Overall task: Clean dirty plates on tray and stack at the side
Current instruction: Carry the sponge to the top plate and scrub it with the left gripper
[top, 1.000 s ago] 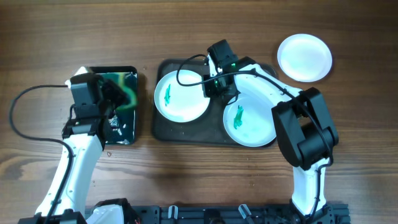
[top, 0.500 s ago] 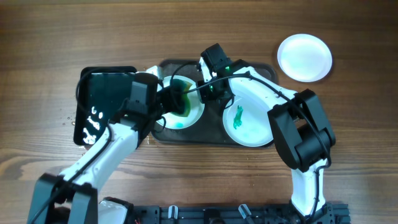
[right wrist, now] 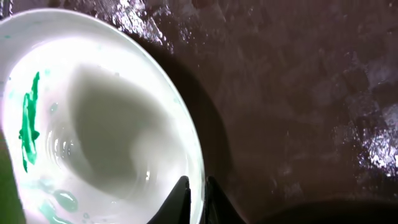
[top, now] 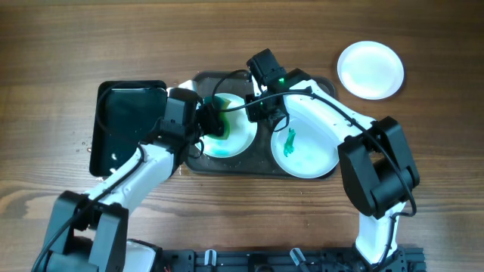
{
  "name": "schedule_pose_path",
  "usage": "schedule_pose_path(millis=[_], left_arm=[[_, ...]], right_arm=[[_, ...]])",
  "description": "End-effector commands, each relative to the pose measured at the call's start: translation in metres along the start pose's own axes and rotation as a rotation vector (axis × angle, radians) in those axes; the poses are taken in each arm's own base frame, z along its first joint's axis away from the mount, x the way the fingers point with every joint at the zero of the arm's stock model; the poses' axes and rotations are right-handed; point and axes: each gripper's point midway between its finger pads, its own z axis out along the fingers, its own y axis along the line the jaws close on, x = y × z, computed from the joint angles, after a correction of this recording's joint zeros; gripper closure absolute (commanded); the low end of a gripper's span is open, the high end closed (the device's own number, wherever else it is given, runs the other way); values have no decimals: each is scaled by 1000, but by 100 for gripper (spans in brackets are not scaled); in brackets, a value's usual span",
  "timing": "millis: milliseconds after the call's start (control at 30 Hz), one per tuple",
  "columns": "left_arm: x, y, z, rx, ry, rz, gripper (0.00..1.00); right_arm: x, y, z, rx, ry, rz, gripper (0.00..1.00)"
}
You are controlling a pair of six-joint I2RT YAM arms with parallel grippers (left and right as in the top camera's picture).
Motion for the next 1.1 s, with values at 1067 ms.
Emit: schedule_pose_path(millis=[1067], left_arm=[[7, 134, 13, -598, -97, -25, 96]], right_arm=[[24, 6, 48, -68, 120, 67, 96]])
